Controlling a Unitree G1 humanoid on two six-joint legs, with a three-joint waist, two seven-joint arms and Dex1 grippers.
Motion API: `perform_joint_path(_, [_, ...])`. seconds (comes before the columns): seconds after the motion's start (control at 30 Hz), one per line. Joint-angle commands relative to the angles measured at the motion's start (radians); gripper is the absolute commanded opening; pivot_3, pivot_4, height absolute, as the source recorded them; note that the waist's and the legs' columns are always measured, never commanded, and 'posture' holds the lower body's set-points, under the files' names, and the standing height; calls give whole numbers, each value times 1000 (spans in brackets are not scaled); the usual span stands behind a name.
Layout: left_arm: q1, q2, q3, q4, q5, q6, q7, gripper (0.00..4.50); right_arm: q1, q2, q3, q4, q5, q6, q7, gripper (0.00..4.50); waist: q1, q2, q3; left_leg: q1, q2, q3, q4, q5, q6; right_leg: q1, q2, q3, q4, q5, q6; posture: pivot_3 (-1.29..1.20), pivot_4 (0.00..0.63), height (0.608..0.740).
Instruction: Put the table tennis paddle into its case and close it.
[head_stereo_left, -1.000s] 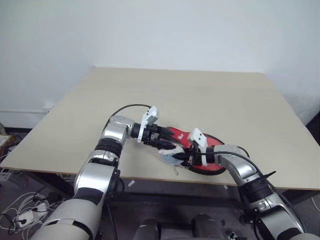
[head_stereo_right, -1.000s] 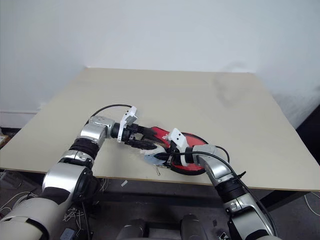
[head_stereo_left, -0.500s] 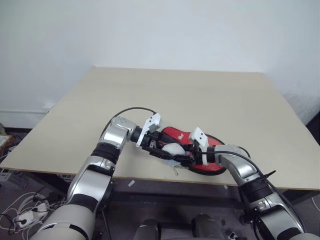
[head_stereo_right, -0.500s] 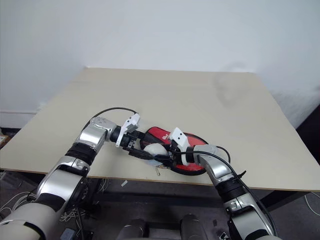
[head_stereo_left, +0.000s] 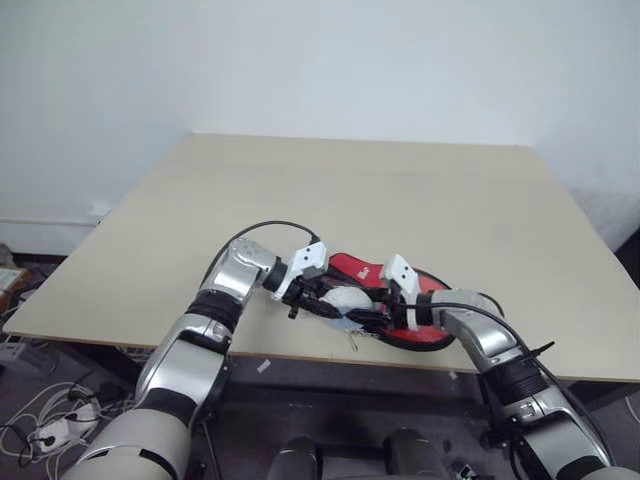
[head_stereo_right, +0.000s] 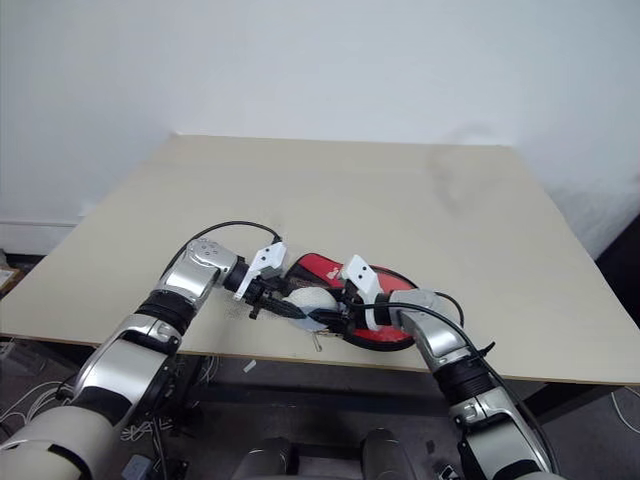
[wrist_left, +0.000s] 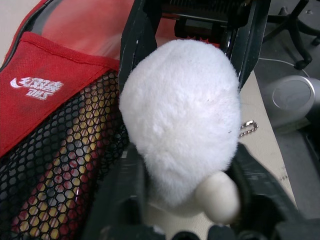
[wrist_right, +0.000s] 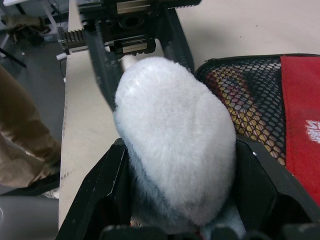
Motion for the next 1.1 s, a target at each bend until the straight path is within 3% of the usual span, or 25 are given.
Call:
perform_joint_path(0.03, [-20,3,7,-4,7,-2,10,775,25,-68,-35,-73,13,42,31,2801,6,0,0,0,0,0,0,0,0,0,0,0,0,0,0,0,0,740])
perform_joint_path(0.2, [-14,2,2,-10,12,-14,9,221,65,-141,-65,-141,39,70,64,2801,12,0,0,-1,0,0,0,0,0,0,0,0,-1,0,0,0,0,740])
perform_joint_path(0.47, [-9,0,-2,-9,20,-27,14,179,49,-170,-167,-71,54,71,21,2801,13,0,0,-1,0,1,0,0,0,-1,0,0,-1,0,0,0,0,740])
perform_joint_path(0.6, [-8,-1,-2,-12,21,-28,14,179,33,-175,-149,-7,-1,39,-4,2801,13,0,0,-1,0,1,0,0,0,-1,0,0,-1,0,0,0,0,740])
perform_joint_path(0.7, [-2,0,0,-22,19,-26,14,179,35,-178,-110,38,-59,7,-17,2331,13,0,0,-1,0,1,0,0,0,-1,0,0,-1,0,0,0,0,740])
perform_joint_path(0.97, [23,20,9,-70,9,-9,13,179,61,-179,-62,72,-123,-18,-16,32,13,-1,0,1,0,1,0,0,0,1,0,0,-1,0,0,0,0,740])
perform_joint_path(1.1, [33,33,14,-96,4,3,10,179,59,-179,-57,88,-132,-22,-22,12,12,-1,0,1,0,1,1,0,-1,1,0,0,-1,0,0,0,0,740])
